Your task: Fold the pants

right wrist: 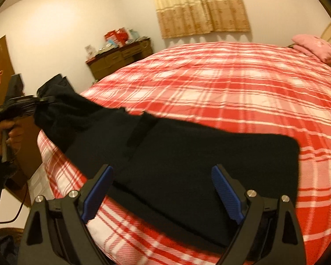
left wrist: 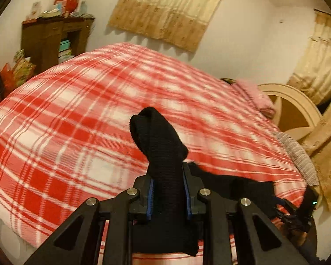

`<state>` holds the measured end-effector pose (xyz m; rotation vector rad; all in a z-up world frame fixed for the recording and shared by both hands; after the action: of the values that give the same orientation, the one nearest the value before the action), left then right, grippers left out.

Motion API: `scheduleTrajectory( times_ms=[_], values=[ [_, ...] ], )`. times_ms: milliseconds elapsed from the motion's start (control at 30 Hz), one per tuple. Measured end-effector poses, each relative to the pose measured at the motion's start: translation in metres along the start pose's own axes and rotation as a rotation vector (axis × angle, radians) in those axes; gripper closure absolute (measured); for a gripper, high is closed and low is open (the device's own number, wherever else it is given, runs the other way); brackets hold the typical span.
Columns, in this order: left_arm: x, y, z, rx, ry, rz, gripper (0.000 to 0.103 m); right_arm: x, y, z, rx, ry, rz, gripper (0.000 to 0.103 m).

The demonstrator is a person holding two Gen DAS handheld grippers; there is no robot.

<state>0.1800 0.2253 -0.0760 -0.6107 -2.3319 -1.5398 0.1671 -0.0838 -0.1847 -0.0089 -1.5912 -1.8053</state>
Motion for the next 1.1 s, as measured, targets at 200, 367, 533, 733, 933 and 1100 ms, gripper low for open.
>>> scheduleTrajectory(
  times_ms=[200,367,533,733,933,1100],
  values=[
    [-0.002,0.009,-0.071,-0.058,-0.096,-0.003,0.082,0.016,0.006,-0.022,-0.045,-0.053,-0.016,0.01],
    [-0.02,0.006,-0.129,-0.123,-0.157,0.031,0.082,0.03,0.008,-0.037,-0.043,-0.076,-0.026,0.01],
    [-0.039,-0.002,-0.169,-0.136,-0.19,0.075,0.082,0.045,0.012,-0.063,-0.081,-0.115,-0.059,0.01],
    [-0.064,-0.016,-0.216,-0.154,-0.245,0.122,0.082,0.056,0.014,-0.098,-0.151,-0.192,-0.092,0.01],
    [-0.094,-0.049,-0.261,-0.248,-0.245,0.156,0.081,0.062,0.015,-0.119,-0.206,-0.234,-0.115,0.01],
    [-0.122,-0.085,-0.275,-0.256,-0.243,0.217,0.081,0.071,0.016,-0.134,-0.263,-0.249,-0.142,0.01]
  ],
)
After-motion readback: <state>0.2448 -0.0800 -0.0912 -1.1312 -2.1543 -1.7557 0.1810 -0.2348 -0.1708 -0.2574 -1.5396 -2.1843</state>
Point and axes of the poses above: each gripper's, at about its wrist camera, not at the fingertips, and x roughly against the way its jaws point, z to its left, y to its top, the point moved 4 cm from there along -x, roughly the way its jaws point, and after that the axes turned 10 degrees about -z, right-handed, at the moved point
